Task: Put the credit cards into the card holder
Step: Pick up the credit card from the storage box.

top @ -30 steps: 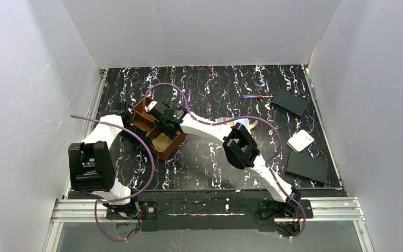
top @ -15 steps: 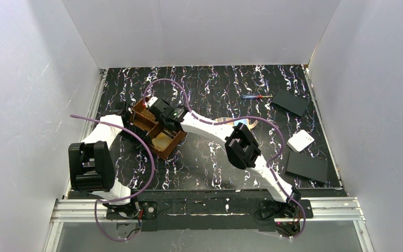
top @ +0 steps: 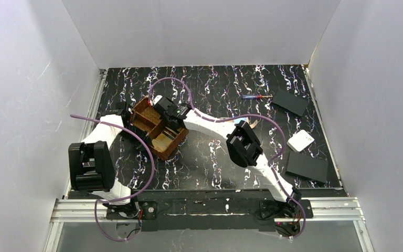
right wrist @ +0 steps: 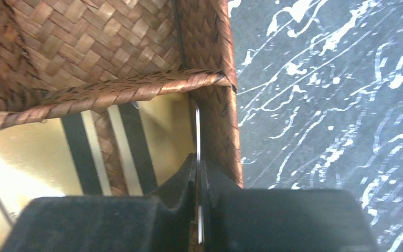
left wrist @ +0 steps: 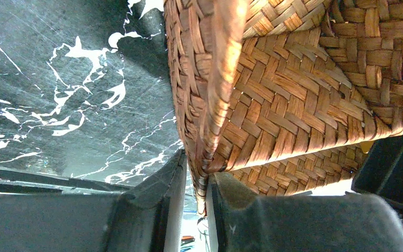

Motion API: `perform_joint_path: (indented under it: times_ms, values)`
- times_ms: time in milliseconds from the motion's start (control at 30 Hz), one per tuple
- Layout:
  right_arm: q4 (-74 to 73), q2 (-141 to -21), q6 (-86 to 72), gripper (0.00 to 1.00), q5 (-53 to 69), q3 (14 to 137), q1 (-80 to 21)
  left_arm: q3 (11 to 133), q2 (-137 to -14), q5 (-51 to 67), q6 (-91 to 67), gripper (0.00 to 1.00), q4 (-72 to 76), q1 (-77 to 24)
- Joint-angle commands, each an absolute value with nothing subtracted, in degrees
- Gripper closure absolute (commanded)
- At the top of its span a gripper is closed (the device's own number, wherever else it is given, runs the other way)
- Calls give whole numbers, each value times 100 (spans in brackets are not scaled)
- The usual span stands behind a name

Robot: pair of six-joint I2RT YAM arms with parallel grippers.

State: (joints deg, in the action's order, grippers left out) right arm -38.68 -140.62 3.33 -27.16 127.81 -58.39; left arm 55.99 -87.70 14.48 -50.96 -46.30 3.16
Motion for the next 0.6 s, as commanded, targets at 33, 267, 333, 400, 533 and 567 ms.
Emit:
perform_joint_path:
  times_ms: [33, 267, 333, 400, 533, 567]
  values:
    - [-3894, -13722, -30, 99, -1774, 12917, -5461, 5720, -8732, 1292, -4965, 80, -5110, 372]
    - [-3682, -13281, -1104, 99, -514, 12883, -5117, 6062, -8300, 1476, -4995, 54, -5788, 414]
    - [-3588, -13152, -1420, 99, -66, 12703, -5007, 6374, -8181, 1527, -4880, 47, -6279, 462]
    - [-3295, -12962, -1695, 99, 435, 12363, -4933, 6766, -8113, 1533, -4649, 38, -6851, 484]
    - [-2481, -12645, -2400, 99, 1219, 11814, -4808, 7347, -7925, 1738, -4155, 28, -7388, 484]
    - [-2363, -12612, -2593, 99, 1427, 11742, -4775, 7473, -7850, 1841, -4079, 27, -7424, 488]
